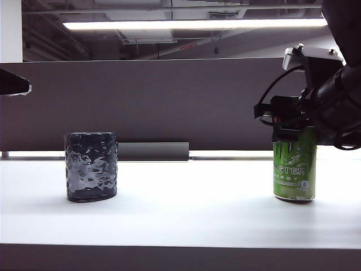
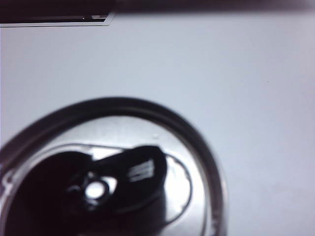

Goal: Pick up the metal can, pour some water into the cup, then place the can back on the table.

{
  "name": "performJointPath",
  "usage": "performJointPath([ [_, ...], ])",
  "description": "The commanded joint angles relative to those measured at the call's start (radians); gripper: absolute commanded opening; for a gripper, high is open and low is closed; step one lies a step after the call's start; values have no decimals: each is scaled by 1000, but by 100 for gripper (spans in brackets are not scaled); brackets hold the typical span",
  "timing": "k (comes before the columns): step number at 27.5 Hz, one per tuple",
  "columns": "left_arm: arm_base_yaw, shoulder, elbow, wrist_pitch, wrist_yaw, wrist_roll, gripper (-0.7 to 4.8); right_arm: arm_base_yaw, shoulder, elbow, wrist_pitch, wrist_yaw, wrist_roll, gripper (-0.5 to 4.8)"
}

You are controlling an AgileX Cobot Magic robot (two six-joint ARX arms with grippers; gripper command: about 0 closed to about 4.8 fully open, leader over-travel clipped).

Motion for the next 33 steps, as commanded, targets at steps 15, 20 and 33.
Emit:
performJointPath([
  [15, 0, 1, 1, 13, 0, 0, -5, 4, -78, 14, 14, -5, -97, 238],
  [20, 0, 1, 1, 13, 0, 0, -5, 4, -86, 68, -16, -54, -114, 238],
  [33, 30, 1, 1, 13, 1, 0, -5, 42, -78, 247, -155, -134, -216, 237],
])
